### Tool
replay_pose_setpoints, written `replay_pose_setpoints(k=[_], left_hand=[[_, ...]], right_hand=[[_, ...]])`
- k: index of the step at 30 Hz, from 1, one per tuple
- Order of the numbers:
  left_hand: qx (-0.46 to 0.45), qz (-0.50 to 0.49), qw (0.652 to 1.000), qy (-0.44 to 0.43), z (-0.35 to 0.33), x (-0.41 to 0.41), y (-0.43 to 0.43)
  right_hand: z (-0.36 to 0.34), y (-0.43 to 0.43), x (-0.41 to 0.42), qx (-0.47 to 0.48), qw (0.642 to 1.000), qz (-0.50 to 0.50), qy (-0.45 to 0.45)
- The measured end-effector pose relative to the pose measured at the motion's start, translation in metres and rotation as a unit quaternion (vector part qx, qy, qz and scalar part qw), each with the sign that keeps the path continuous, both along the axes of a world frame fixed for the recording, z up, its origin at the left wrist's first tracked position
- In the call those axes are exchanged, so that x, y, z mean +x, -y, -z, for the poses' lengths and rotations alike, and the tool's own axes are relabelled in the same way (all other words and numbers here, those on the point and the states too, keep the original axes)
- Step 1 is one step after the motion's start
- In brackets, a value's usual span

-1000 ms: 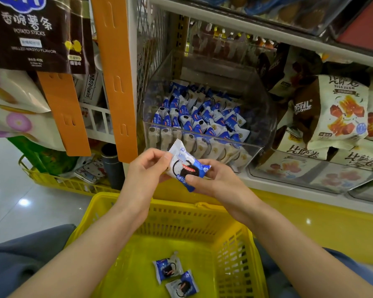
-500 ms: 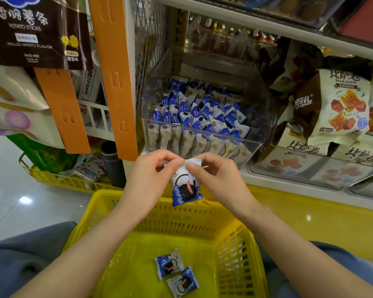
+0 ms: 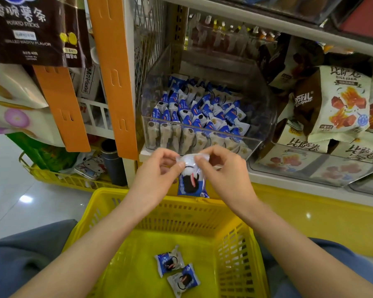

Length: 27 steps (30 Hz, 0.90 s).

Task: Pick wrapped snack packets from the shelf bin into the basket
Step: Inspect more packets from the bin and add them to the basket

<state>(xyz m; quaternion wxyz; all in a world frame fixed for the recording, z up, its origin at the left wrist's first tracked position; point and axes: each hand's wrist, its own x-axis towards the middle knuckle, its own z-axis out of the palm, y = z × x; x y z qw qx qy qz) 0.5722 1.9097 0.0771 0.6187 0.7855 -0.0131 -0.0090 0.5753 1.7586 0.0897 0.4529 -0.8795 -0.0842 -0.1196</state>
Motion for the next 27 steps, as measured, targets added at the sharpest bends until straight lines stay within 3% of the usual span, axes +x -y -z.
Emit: replay_pose_setpoints(k=[5, 12, 17, 23, 27], left_hand=[[0.112, 0.007, 0.988, 0.102, 0.004, -0.008, 0.005], [-0.013, 0.050, 0.998, -0.019, 0.008, -0.008, 0.007], [-0.113, 0.046, 0.989, -0.089, 0.005, -0.011, 0.009], [-0.107, 0.077, 0.987, -0.092, 0.005, -0.014, 0.012], [-0.106, 0.047, 0.989, -0.092, 0.003, -0.014, 0.012]], right_hand=[[-0.003, 0.005, 0.007, 0.110, 0.986, 0.078, -0.099], [-0.003, -0.004, 0.000, 0.225, 0.955, -0.048, -0.186], [0.001, -0.005, 0.001, 0.124, 0.977, -0.045, -0.170], [0.004, -0.006, -0.001, 0.038, 0.993, -0.028, -0.111], [0.004, -0.006, -0.005, 0.012, 0.996, -0.049, -0.067]])
